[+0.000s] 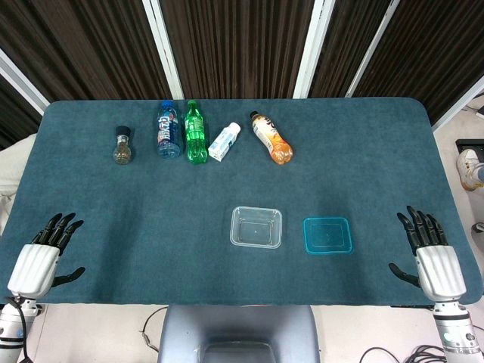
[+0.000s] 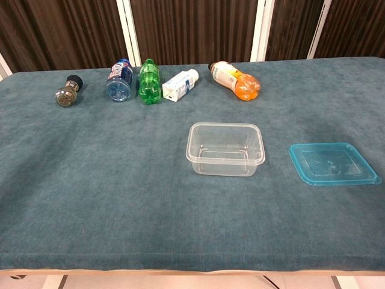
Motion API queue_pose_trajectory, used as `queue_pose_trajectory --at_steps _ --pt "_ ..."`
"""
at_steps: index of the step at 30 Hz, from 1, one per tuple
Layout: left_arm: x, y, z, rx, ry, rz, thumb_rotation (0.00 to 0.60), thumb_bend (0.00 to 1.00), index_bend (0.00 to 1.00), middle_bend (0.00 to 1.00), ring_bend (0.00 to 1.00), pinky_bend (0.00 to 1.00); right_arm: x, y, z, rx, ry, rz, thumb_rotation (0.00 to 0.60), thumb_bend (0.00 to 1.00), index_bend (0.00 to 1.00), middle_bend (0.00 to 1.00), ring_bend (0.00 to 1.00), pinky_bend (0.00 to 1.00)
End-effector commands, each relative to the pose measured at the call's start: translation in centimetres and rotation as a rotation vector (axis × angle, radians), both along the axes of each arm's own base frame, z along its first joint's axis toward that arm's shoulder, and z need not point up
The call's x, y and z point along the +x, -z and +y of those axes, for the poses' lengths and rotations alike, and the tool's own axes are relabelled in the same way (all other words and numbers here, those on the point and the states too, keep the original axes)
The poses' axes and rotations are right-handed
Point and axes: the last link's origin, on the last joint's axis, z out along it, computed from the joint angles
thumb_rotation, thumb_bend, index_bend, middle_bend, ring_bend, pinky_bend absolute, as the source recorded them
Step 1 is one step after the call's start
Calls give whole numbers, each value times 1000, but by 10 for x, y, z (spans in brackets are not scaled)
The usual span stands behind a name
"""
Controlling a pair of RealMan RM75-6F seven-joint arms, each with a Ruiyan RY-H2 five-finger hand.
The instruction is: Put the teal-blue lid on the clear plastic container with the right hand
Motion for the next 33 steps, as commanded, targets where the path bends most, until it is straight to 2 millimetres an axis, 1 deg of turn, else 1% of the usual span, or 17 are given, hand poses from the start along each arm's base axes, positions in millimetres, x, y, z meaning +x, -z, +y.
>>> queue_pose_trajectory --at_steps 1,7,12,14,16,17,18,20,27,33 --pt "1 1 0 -6 -2 -1 600 415 157 61 24 283 0 1 -1 7 5 4 600 290 76 54 11 193" --pt "3 1 -2 -9 1 -10 600 415 161 64 26 285 -2 3 -5 54 17 10 600 290 71 54 11 190" --pt "3 0 -2 -8 5 -22 600 414 176 68 27 288 -4 5 -9 83 41 18 600 286 9 25 7 188" --pt "4 0 -3 -12 8 -27 600 414 183 70 28 290 -6 9 -13 104 57 31 600 277 0 6 2 186" --pt "5 1 -5 -30 22 -30 600 415 189 72 29 293 -8 18 -22 166 112 44 600 268 0 0 0 168" --pt "6 1 -7 -41 27 -34 600 415 191 73 30 295 -6 23 -32 198 136 41 600 267 0 0 0 143" --pt "6 0 -9 -47 32 -40 600 415 194 76 31 296 -3 26 -41 217 159 44 600 267 0 0 0 110" --pt "6 -2 -10 -49 36 -51 600 415 199 81 32 298 1 29 -50 230 178 58 600 267 0 0 0 84" --pt "4 -11 -14 -30 36 -95 600 415 216 89 33 299 13 54 -78 297 228 101 600 267 0 0 0 77" --pt "4 -13 -15 -32 44 -105 600 414 225 92 32 301 21 78 -95 365 243 115 600 267 0 0 0 76"
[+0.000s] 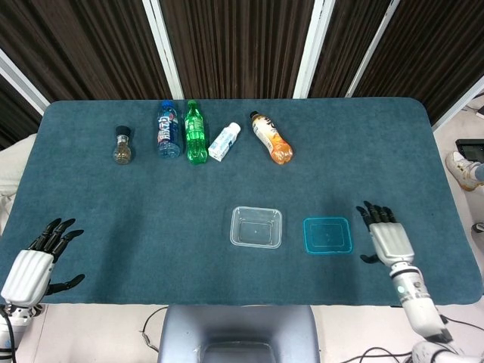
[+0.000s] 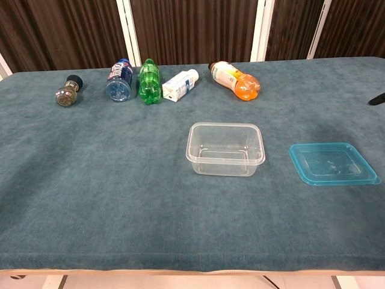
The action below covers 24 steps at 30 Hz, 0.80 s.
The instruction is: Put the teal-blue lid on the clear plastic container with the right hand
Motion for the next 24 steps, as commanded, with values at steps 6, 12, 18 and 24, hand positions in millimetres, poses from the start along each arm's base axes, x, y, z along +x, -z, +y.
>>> queue_pose_trajectory --at_steps 6,12,18,24 --pt "0 -1 -1 -8 7 -7 600 413 235 99 42 309 11 30 -25 80 27 -30 600 266 0 0 0 75" --pt "-1 -4 -1 2 4 -20 600 414 242 102 50 311 16 43 -33 121 34 -52 600 266 0 0 0 75" --pt "0 -3 -1 -4 5 -16 600 414 247 103 50 312 21 54 -37 163 36 -72 600 266 0 0 0 75" --pt "0 -2 -1 -8 9 -14 600 415 248 103 50 312 25 63 -40 185 38 -92 600 266 0 0 0 75"
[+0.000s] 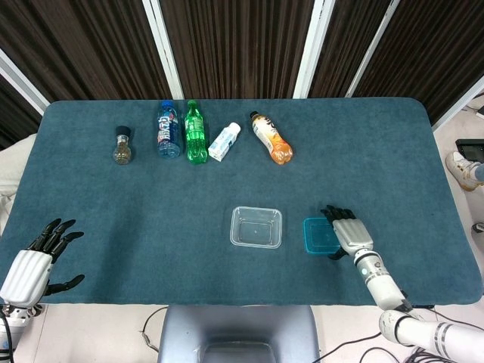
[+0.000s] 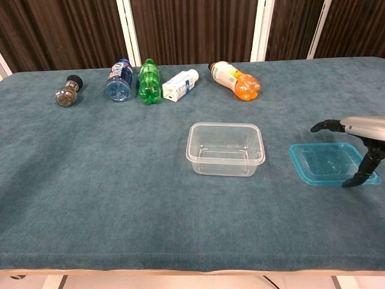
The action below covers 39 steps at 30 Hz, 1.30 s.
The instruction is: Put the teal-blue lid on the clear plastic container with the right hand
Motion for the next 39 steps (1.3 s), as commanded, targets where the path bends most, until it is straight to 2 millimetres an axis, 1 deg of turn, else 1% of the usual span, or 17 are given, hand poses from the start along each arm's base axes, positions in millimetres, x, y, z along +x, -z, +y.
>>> queue_pose_trajectory --at_steps 1,8,11,14,18,19,21,24,28,29,31,34,39 --pt "0 0 0 -1 1 0 600 415 248 103 50 313 2 4 -1 9 -1 -8 600 266 0 0 0 75" --pt "0 0 -1 -5 3 -2 600 416 251 103 50 313 3 13 -3 26 1 -17 600 266 0 3 0 82" --pt "0 0 -1 -6 3 -2 600 416 251 103 50 313 1 16 -3 39 9 -18 600 265 0 37 16 102" --pt "0 0 -1 -6 4 -3 600 416 251 103 50 314 -1 18 -3 49 14 -10 600 266 0 72 53 145" --pt "0 0 -2 -10 6 -1 600 415 252 104 50 314 -2 20 -3 52 19 -18 600 266 24 154 147 249" --pt "0 0 -2 -10 7 0 600 415 252 104 50 314 -2 21 -3 51 19 -20 600 265 48 174 176 278" --pt "0 0 -2 -11 7 1 600 415 252 104 50 314 -2 21 -3 51 19 -29 600 266 141 218 263 363" --pt "0 0 -2 -11 7 1 600 415 252 104 51 314 -3 21 -3 50 24 -52 600 269 246 287 364 464" --pt "0 0 -2 -11 5 1 600 415 252 104 51 315 -3 19 -4 37 9 -61 600 321 401 406 513 618" --pt "0 0 -2 -12 5 1 600 416 252 104 51 315 -3 18 -4 35 4 -63 600 333 428 424 536 641" --pt "0 0 -2 -12 5 2 600 415 252 104 50 314 -2 16 -4 33 -3 -66 600 367 471 454 568 672" --pt "0 1 -2 -13 4 2 600 415 252 104 50 314 1 9 -2 22 -26 -60 600 400 506 483 590 683" --pt "0 1 -3 -14 4 3 600 415 252 104 50 315 10 -5 9 -12 -91 -61 600 400 515 490 593 684"
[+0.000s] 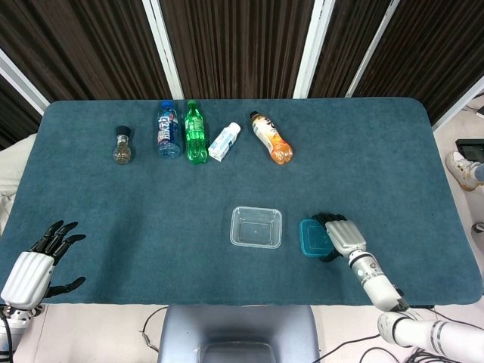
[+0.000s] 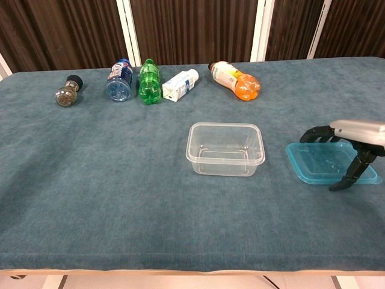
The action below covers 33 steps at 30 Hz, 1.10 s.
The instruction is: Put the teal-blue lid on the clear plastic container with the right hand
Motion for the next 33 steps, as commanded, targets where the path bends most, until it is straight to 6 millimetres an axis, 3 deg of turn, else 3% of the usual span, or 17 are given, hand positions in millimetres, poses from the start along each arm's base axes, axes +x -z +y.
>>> queue_pose_trajectory --at_steps 1,7,14,33 --pt "0 0 0 0 2 0 600 415 252 104 50 315 6 -11 10 -28 -44 -5 600 400 515 490 593 684" --pt "0 1 -1 -2 3 2 600 416 252 104 50 315 25 -25 26 -99 -112 -42 600 400 515 490 593 686" --pt "0 0 -1 -4 3 -2 600 415 252 105 50 316 48 -26 31 -140 -154 -82 600 401 518 491 594 674" --pt "0 0 -2 -22 12 -7 600 415 252 105 52 316 131 25 12 -172 -169 -197 600 400 494 490 590 661"
